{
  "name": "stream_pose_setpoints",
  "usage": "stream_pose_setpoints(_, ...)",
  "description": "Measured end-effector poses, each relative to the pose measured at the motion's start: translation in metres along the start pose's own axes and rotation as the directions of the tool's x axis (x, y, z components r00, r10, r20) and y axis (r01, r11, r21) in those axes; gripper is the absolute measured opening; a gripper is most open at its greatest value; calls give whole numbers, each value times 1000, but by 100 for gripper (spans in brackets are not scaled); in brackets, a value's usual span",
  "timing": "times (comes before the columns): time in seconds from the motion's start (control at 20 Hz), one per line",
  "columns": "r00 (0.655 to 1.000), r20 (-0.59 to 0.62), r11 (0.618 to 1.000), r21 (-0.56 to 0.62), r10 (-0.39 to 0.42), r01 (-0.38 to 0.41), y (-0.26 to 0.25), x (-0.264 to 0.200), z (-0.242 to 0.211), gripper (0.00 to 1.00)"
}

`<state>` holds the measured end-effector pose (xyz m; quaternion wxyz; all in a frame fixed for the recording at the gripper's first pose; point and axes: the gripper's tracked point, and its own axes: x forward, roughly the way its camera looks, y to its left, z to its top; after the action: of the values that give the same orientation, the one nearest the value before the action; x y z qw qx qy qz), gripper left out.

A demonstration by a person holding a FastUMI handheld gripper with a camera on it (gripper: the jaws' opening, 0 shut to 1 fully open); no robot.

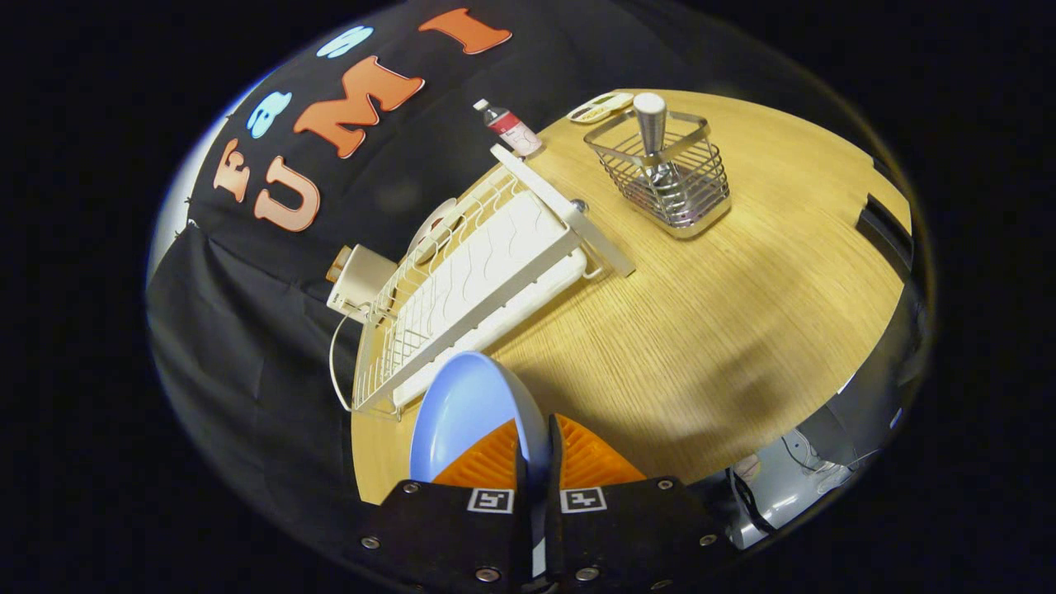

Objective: Take the plate from the dish rack, then take the spoon from the basket and place it into the plate.

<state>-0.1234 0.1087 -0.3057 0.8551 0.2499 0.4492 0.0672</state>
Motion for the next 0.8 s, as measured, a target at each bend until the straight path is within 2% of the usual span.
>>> stream_pose_setpoints(0.25, 1000, -5, 1000, -6, 19, -19, 7, 16, 1, 7)
stream_pose_setpoints(0.35, 1000, -19, 1000, -29, 0, -1, 5, 20, -1, 12)
stream_pose_setpoints(0.5, 1000, -25, 1000, -6, 19, -19, 9, 17, -2, 16)
stream_pose_setpoints(0.7, 1000, 7, 999, -45, 13, -13, 5, 7, 11, 37)
stream_pose_setpoints(0.8, 999, 45, 995, -99, -15, 20, -2, -2, 23, 48)
